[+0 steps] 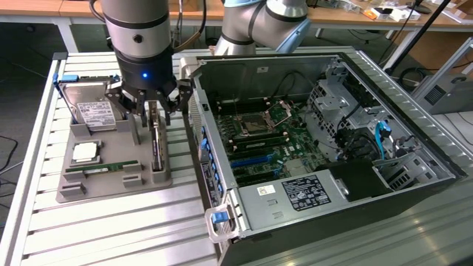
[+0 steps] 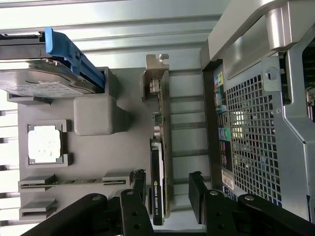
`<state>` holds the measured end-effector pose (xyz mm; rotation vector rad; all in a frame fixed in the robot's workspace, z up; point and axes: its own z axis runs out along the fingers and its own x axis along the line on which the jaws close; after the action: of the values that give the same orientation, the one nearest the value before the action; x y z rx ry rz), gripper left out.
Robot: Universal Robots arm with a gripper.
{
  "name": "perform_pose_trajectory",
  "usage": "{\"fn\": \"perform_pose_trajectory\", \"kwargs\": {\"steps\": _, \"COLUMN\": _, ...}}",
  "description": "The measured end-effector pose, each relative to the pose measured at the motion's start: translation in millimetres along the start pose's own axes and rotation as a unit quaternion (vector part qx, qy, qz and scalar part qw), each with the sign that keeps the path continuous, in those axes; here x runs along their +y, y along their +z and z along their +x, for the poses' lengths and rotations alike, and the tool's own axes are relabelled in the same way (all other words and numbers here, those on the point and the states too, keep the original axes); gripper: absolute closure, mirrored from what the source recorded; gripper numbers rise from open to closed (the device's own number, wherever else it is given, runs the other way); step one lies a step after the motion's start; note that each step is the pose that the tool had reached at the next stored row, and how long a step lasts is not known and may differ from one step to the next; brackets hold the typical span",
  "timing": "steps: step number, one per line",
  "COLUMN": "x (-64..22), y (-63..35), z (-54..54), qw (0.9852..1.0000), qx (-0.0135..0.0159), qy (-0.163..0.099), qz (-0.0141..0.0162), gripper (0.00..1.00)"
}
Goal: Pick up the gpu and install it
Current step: 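Pick up the gpu and move the gpu toward the slot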
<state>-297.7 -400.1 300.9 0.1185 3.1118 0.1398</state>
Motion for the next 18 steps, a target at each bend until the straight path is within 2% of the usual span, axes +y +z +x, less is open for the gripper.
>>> {"fn": "perform_pose_trajectory", "kwargs": {"steps": 7, "x": -0.4, "y": 4.0, "z": 0.1, "qw": 1.0, "qx": 0.0, "qy": 0.0, "qz": 0.0002, "gripper": 0.52}}
{"fn": "perform_pose_trajectory", "kwargs": {"steps": 8, "x": -0.4, "y": 4.7, "z": 0.2, "qw": 1.0, "qx": -0.0001, "qy": 0.0, "qz": 0.0017, "gripper": 0.52}}
{"fn": "perform_pose_trajectory", "kwargs": {"steps": 10, "x": -0.4, "y": 5.1, "z": 0.1, "qw": 0.9999, "qx": -0.0011, "qy": 0.0, "qz": 0.015, "gripper": 0.52}}
{"fn": "perform_pose_trajectory", "kwargs": {"steps": 12, "x": -0.3, "y": 5.5, "z": 0.2, "qw": 0.9995, "qx": -0.0022, "qy": -0.001, "qz": 0.0302, "gripper": 0.52}}
{"fn": "perform_pose_trajectory", "kwargs": {"steps": 13, "x": -0.2, "y": 5.9, "z": 0.2, "qw": 0.9993, "qx": -0.0028, "qy": -0.001, "qz": 0.0368, "gripper": 0.52}}
{"fn": "perform_pose_trajectory", "kwargs": {"steps": 14, "x": -0.1, "y": 6.2, "z": 0.2, "qw": 0.9992, "qx": -0.003, "qy": -0.001, "qz": 0.039, "gripper": 0.52}}
{"fn": "perform_pose_trajectory", "kwargs": {"steps": 18, "x": 2.3, "y": 7.8, "z": 0.4, "qw": 0.9992, "qx": -0.0029, "qy": -0.002, "qz": 0.0395, "gripper": 0.52}}
